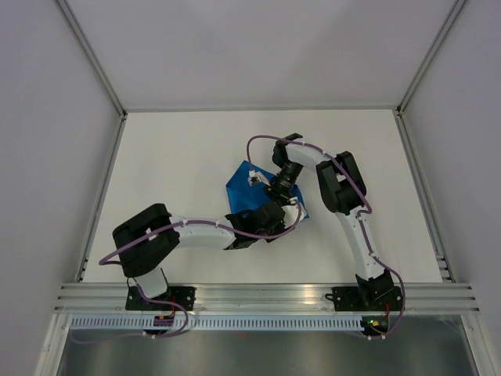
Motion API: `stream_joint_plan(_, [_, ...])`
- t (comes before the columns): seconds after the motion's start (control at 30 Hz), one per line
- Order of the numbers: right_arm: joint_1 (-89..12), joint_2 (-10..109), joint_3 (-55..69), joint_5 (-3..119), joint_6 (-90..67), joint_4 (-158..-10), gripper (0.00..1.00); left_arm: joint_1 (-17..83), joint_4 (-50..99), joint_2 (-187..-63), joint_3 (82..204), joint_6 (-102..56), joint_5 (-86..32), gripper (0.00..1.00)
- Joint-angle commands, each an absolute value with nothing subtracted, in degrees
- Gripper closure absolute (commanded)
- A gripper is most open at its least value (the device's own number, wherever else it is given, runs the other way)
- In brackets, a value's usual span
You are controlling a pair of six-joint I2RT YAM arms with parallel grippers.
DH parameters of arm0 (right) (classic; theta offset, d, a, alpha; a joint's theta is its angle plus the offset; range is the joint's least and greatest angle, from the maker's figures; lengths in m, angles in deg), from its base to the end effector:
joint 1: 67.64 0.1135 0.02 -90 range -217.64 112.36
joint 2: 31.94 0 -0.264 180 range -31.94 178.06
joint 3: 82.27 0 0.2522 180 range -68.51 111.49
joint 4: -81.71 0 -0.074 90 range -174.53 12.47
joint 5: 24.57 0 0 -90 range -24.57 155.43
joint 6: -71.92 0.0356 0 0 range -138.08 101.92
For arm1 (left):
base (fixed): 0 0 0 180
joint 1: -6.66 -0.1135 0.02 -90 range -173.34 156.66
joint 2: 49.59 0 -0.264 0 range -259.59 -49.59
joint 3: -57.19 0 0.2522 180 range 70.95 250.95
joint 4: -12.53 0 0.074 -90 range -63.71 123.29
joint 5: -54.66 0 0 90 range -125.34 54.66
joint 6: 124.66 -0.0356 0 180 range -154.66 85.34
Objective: Fold the napkin, place the utensils inside, and roll it up
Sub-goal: Roll the napkin with the utensil
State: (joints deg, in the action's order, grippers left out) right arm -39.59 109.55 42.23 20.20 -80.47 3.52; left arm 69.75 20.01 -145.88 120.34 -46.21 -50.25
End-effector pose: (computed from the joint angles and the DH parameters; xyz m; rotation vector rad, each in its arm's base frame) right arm 0.3588 0.2198 0.1174 1.6679 -2.0512 -1.2455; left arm 0.1631 -0.3012 0.1675 1.2585 1.8745 -0.1849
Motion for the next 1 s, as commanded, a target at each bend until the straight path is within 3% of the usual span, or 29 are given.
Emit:
stream_joint_plan(0.0, [-39.69,113.96,41.97,28.17,-83.56,-2.09,0.82,69.94,15.92,-148.37,122.46,-50.12,-50.98,0.4])
stream_joint_plan(0.33, [-39.87,114.05,41.97,27.91,-83.47,-2.0,0.82,68.53,14.42,-151.62,121.23,-50.39,-52.13,0.44])
stream_joint_plan(0.47, [-40.04,114.14,41.89,27.73,-83.56,-1.82,0.82,68.44,14.95,-152.41,121.23,-50.83,-51.33,0.58])
stream_joint_plan(0.5, [-40.04,114.05,41.88,27.73,-83.65,-1.74,0.82,68.36,15.65,-152.59,121.23,-50.91,-50.81,0.72])
stream_joint_plan(0.6, [-40.22,114.14,42.06,27.47,-83.74,-1.65,0.82,68.09,16.97,-152.86,121.14,-51.0,-48.0,0.89])
stream_joint_plan(0.7, [-40.48,113.79,42.24,26.68,-83.74,-1.3,0.8,67.57,18.38,-152.86,121.23,-50.74,-44.58,0.98])
stream_joint_plan(0.97, [-44.17,106.07,45.13,20.35,-81.8,-1.65,0.48,64.58,18.73,-152.16,119.73,-50.13,-35.7,0.98])
